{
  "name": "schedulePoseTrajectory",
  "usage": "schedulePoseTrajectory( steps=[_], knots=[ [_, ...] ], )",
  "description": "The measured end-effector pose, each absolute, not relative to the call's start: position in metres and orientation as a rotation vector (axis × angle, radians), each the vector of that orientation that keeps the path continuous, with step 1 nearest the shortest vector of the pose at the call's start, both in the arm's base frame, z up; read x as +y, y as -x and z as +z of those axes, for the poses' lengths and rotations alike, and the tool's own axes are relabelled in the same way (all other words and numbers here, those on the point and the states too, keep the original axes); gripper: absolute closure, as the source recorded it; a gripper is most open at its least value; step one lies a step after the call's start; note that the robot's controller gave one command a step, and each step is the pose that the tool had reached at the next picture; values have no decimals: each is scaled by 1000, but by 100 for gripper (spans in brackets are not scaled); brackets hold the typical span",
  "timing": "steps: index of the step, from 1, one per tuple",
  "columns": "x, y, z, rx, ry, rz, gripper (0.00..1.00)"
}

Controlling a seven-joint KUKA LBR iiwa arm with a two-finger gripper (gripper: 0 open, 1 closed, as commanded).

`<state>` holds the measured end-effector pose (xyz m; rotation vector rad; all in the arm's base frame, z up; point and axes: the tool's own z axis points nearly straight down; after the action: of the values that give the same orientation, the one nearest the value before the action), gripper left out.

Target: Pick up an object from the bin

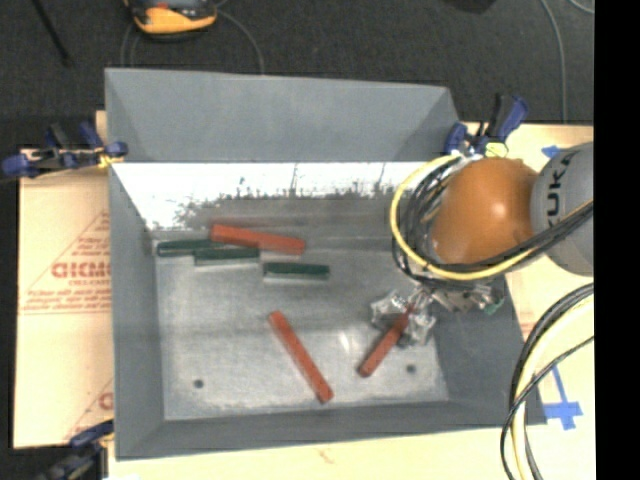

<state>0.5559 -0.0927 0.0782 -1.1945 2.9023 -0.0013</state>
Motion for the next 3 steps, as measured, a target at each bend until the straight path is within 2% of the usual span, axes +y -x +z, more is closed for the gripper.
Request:
schedulePoseTrajectory(
  steps=[3],
  knots=[
    [-93, -555, 110, 2909, 1192, 3, 100]
  ],
)
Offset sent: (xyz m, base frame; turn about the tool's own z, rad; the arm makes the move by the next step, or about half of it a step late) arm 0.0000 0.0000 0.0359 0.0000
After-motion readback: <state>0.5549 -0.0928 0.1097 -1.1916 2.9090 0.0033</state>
